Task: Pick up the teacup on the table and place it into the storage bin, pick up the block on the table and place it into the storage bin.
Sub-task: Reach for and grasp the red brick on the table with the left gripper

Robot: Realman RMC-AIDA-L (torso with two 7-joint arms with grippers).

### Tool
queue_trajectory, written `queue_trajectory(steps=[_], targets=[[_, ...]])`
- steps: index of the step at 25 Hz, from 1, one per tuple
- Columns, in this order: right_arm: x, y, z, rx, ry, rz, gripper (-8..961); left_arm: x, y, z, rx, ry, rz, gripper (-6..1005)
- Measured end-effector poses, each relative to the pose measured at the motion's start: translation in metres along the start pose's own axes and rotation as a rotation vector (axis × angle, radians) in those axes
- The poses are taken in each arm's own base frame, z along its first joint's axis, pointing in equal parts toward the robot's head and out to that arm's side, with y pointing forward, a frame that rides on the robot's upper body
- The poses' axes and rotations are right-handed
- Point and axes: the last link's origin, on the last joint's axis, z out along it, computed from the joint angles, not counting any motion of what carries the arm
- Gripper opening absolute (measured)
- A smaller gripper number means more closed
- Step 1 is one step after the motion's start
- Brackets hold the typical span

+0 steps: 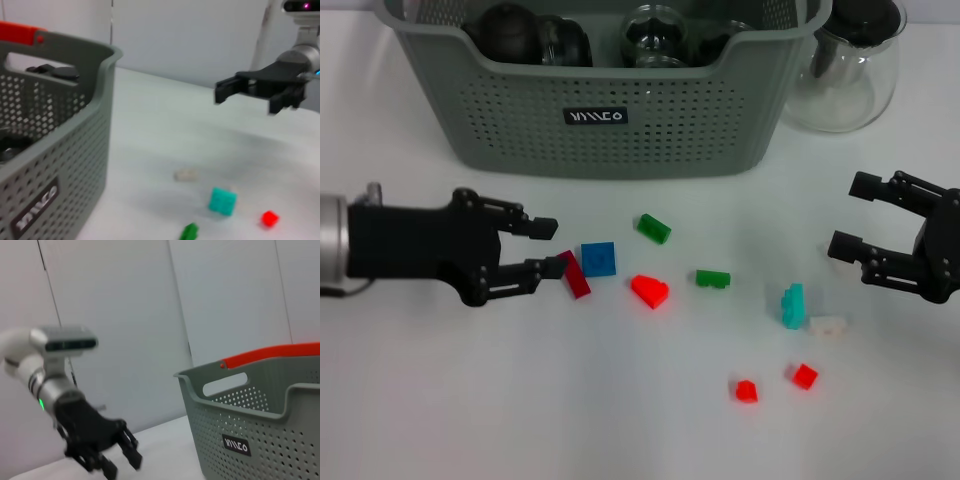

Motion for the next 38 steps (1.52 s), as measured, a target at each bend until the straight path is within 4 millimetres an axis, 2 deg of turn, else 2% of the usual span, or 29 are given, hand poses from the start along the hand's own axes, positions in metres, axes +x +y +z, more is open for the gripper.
queue_trajectory(steps=[1, 5, 8, 13, 18, 27, 38], targets=[[0.0, 0.0, 0.0, 0.0, 0.0, 0.003, 868, -0.013, -0.001, 0.006, 0.021, 0.028, -0.01, 428], [-0.001, -0.001, 0.0, -0.003, 0.0, 0.031, 868, -0.042, -0.003, 0.017, 0.105, 0.085, -0.037, 435], [-0.004, -0.003, -0.002, -0.004, 0.008, 0.05, 868, -0.059, -0.003, 0.024, 0.152, 0.097, -0.06, 452], [-0.006, -0.006, -0.006, -0.002, 0.011, 0.054, 867, -0.075, 0.005, 0.033, 0.181, 0.105, -0.031, 519], [-0.006, -0.006, -0.006, -0.002, 0.011, 0.055, 867, -0.083, 0.014, 0.042, 0.217, 0.168, 0.033, 741], [-0.005, -0.005, -0.007, 0.001, 0.012, 0.057, 868, -0.089, 0.013, 0.052, 0.248, 0.154, 0.003, 842], [-0.004, -0.005, -0.009, 0.004, 0.014, 0.061, 868, -0.094, 0.011, 0.06, 0.275, 0.124, -0.006, 848]])
